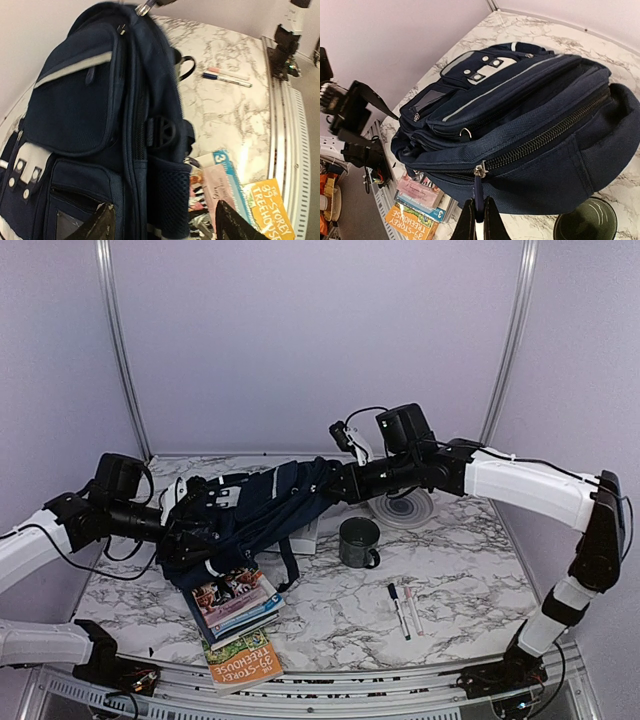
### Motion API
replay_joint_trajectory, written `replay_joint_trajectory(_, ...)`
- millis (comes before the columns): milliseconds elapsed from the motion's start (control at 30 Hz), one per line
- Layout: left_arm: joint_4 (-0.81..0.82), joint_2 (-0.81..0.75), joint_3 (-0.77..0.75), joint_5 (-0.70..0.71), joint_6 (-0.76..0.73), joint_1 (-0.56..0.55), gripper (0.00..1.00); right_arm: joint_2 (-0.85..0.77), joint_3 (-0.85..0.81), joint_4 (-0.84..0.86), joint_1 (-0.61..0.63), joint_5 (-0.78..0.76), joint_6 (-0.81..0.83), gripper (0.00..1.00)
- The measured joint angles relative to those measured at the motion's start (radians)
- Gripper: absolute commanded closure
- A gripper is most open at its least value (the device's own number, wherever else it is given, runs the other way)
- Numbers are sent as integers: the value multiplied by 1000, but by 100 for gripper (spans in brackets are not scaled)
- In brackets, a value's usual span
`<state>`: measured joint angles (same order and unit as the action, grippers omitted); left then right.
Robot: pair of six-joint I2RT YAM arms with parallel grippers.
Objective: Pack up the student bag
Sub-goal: Unzip the largest pocket of the student bag, then hold the largest pocket of the student bag.
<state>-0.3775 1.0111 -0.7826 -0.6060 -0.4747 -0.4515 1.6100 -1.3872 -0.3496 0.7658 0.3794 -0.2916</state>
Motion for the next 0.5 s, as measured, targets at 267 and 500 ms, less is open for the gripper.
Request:
replay_joint_trajectory(267, 79, -9, -109, -162, 150, -70, 32, 36, 0, -18, 71, -17, -8, 100)
replay_joint_trajectory(500, 204, 302, -202, -35, 262, -176, 29, 33, -2, -2, 97, -7, -34, 100)
